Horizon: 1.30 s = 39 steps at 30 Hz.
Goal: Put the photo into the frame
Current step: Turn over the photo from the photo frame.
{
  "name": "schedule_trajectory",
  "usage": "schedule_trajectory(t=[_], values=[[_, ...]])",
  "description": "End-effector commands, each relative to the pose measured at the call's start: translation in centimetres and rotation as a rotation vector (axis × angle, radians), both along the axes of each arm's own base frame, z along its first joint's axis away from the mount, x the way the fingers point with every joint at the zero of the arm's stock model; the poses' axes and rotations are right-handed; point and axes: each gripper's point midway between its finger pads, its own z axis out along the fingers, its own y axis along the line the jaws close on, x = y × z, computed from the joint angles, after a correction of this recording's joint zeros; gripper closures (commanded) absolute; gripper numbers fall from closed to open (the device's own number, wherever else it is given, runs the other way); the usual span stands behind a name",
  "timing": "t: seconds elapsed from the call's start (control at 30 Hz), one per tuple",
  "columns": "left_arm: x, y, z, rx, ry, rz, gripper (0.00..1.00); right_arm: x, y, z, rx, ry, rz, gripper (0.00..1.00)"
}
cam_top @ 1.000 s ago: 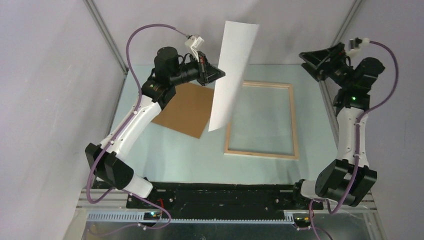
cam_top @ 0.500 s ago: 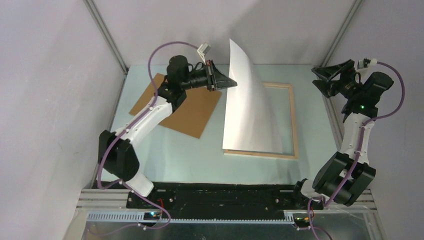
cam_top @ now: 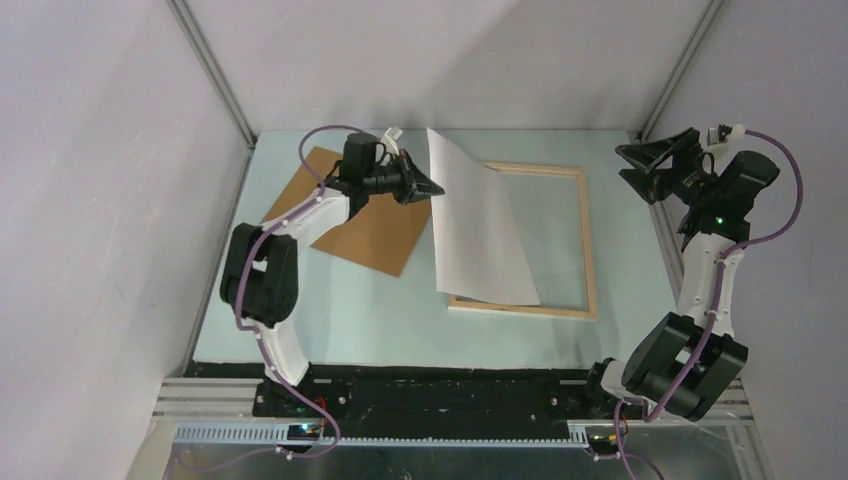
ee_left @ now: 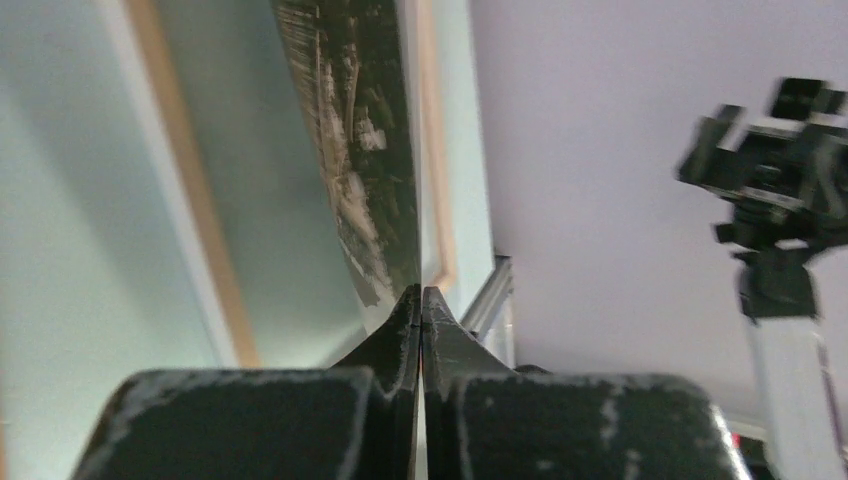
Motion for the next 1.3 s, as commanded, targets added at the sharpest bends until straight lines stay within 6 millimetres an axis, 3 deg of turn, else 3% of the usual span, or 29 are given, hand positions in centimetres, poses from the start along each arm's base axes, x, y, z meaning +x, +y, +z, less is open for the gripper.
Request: schedule_trajectory(t=[0.0, 0.1, 0.23, 0.37, 0.57, 0.93, 1.27], values=[[1.0, 0.2, -5.6, 0.147, 0.074, 0.01, 1.0, -1.0, 1.0, 0.9, -0.052, -0.038, 0.009, 0.12], [1.2, 0.6, -9.0, 0.209, 0.144, 0.024, 1.0, -1.1, 1.1, 0.7, -0.06, -0.034, 0.006, 0.11], [1.5, 1.2, -11.6, 0.282, 0.181, 0.033, 1.0, -1.0, 1.4, 0.4, -0.066, -0.03, 0.01, 0.11], [2.3, 1.3, -12.7, 0.335, 0.182, 0.024, 1.0, -0.9, 1.4, 0.1, -0.073, -0.027, 0.009, 0.11], [4.2, 0.5, -12.3, 0.379, 0.108, 0.019, 1.0, -0.6, 0.7, -1.1, -0.118, -0.015, -0.009, 0.12], [6.4, -3.0, -11.7, 0.377, 0.022, -0.03, 1.0, 0.2, -1.8, -9.3, -0.393, 0.148, -0.068, 0.14], [7.1, -3.9, -12.3, 0.37, 0.054, -0.004, 1.0, 1.1, -4.4, -17.1, -0.553, 0.339, -0.07, 0.19]])
